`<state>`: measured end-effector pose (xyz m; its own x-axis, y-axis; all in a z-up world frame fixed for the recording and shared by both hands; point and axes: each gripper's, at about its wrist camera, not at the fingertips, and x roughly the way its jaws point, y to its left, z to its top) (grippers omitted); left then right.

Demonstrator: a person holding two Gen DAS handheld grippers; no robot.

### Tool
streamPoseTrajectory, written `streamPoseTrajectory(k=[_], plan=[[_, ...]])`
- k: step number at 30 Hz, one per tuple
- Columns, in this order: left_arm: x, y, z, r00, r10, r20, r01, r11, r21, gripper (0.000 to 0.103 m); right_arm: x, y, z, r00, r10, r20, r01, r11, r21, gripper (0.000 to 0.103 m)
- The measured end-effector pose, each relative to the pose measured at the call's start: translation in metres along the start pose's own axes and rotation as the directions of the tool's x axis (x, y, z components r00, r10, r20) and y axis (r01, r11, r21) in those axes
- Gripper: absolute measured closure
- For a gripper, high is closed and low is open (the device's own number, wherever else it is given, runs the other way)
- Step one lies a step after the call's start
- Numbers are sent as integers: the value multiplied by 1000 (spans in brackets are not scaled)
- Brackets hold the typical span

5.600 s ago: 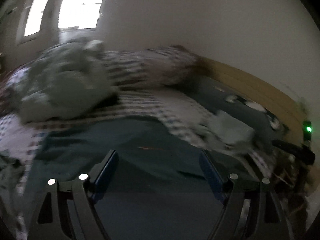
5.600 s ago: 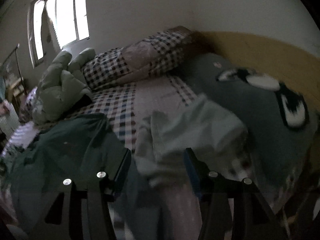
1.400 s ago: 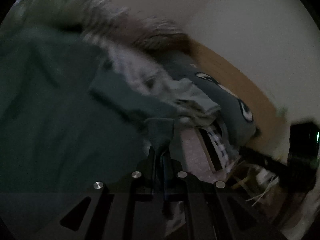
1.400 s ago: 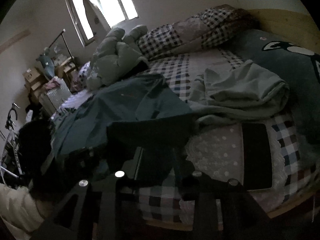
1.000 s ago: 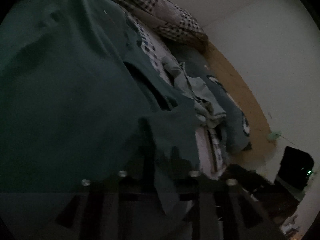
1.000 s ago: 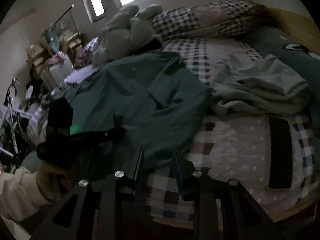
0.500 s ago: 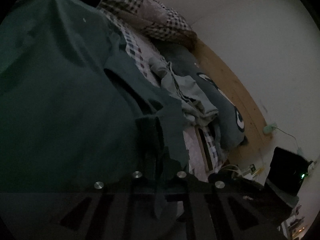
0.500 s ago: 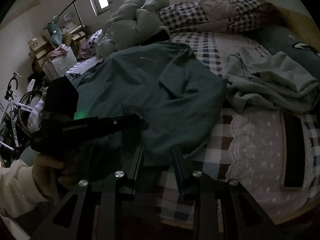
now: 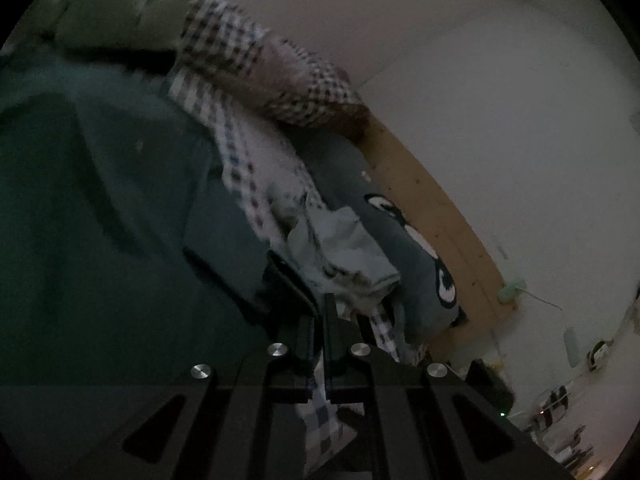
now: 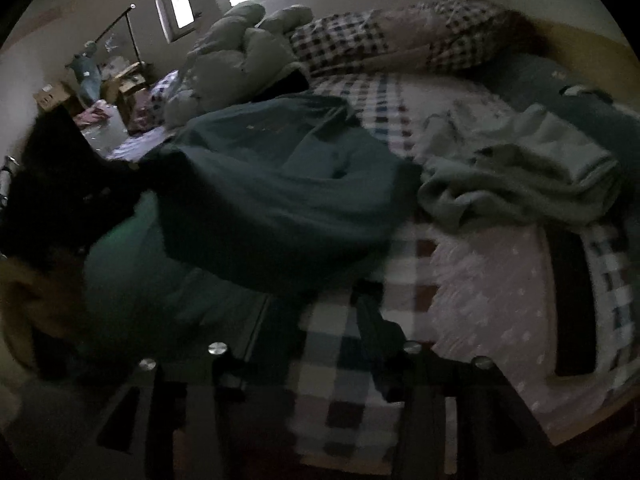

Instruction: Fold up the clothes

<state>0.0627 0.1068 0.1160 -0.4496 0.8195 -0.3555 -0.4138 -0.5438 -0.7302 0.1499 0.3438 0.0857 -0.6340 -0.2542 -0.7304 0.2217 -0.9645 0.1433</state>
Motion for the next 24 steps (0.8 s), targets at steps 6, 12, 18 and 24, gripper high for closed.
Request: streamPoseTrajectory(k=[6, 12, 18, 24], plan=[[-14, -43, 59, 998, 16, 56, -23, 991, 131, 102, 7, 5, 10, 1000, -12, 12, 13, 1000, -19, 52], [-13, -95, 119, 995, 13, 100, -39, 964, 261, 102, 17, 9, 38, 997, 11, 70, -10, 1000, -26, 49], [-5, -144, 160, 993, 8, 119, -53, 924, 379, 102, 44, 18, 75, 990, 33, 138, -21, 996, -86, 42], [5, -171, 190, 993, 19, 120, -66, 910, 409, 102, 81, 16, 105, 985, 59, 164, -47, 996, -79, 38]])
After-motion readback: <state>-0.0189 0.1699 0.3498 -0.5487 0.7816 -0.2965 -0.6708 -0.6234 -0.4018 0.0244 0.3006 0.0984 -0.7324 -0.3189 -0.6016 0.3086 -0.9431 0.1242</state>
